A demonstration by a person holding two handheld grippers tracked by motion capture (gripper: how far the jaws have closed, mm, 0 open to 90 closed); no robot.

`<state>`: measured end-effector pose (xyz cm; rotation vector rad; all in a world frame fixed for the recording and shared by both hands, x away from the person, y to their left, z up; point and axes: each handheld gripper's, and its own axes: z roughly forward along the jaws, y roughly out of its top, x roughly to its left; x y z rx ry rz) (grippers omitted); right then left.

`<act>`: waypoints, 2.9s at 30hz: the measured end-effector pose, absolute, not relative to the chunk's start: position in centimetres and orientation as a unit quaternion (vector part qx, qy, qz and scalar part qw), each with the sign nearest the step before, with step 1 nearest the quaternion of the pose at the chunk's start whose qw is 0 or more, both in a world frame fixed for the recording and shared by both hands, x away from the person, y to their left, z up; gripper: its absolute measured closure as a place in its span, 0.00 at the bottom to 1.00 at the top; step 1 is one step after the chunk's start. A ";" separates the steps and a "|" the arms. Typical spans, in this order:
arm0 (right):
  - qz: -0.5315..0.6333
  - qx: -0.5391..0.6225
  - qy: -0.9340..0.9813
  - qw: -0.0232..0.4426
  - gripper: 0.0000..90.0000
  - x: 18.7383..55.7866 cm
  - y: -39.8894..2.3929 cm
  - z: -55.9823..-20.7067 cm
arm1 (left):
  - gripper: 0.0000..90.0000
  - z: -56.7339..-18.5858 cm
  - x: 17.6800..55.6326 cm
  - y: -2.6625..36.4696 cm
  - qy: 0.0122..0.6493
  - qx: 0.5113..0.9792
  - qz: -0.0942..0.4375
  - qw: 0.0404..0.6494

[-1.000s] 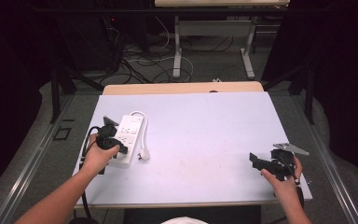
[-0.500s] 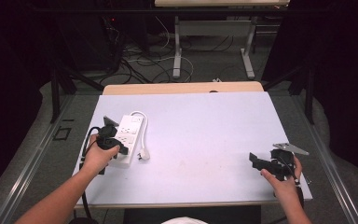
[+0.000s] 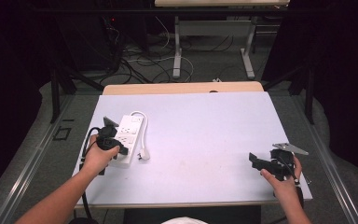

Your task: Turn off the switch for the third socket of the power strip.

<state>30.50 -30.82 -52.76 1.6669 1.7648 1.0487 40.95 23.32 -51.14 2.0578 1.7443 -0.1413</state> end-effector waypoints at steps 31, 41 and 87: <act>0.382 0.611 0.648 0.247 0.09 30.4 -31.0 -52.7 | 0.86 -50.3 41.1 22.8 0.625 0.748 -0.046 0.220; 0.386 0.610 0.646 0.248 0.09 30.5 -31.0 -52.7 | 0.74 -49.8 41.1 22.9 0.628 0.743 -0.049 0.225; 0.387 0.615 0.644 0.239 0.09 30.8 -30.8 -53.0 | 0.23 -48.9 41.7 23.7 0.554 0.776 0.095 0.287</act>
